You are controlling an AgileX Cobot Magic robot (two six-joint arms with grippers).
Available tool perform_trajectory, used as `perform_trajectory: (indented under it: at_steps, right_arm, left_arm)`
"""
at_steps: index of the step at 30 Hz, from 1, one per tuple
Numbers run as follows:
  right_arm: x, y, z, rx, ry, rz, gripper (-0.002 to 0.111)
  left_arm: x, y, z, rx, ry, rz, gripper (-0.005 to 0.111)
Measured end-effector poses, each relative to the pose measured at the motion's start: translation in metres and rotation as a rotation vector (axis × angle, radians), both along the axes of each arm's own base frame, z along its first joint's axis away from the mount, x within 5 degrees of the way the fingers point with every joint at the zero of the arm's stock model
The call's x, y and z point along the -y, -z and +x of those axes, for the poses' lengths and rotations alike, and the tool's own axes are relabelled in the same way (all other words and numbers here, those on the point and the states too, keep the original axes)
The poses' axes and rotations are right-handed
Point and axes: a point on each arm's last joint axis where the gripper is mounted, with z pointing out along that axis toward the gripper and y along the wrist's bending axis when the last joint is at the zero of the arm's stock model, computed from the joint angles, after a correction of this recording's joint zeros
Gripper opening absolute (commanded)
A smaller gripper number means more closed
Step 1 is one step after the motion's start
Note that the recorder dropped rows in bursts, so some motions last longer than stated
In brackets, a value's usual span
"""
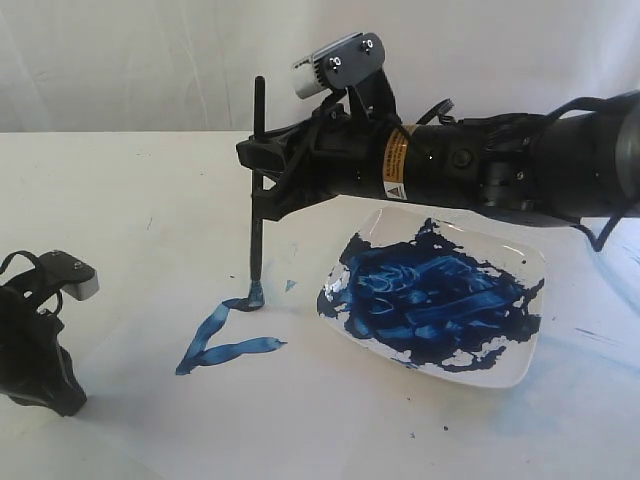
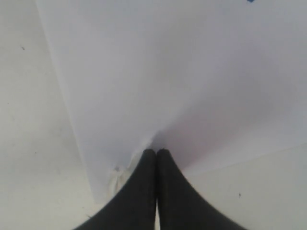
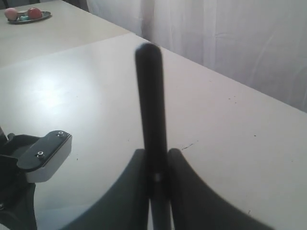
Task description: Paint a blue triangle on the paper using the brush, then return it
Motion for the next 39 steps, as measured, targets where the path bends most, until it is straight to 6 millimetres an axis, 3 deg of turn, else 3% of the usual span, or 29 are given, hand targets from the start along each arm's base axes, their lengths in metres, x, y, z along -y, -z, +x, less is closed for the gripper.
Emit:
perform_trajectory:
  at_steps: [17, 26, 39]
  right_arm:
    - [0.004, -0.007, -0.006, -0.009, -0.014, -0.054, 0.000]
    - [0.010, -0.020, -0.012, 0.014, -0.006, -0.076, 0.000]
    - [0.018, -0.023, -0.023, -0.020, -0.052, -0.196, 0.000]
  left_arm:
    - [0.000, 0.000, -0.001, -0.004, 0.001, 0.000, 0.000]
    - [0.000, 0.000, -0.001, -0.004, 0.001, 0.000, 0.000]
    - [0.000, 0.000, -0.001, -0.004, -0.002, -0.003, 0.000]
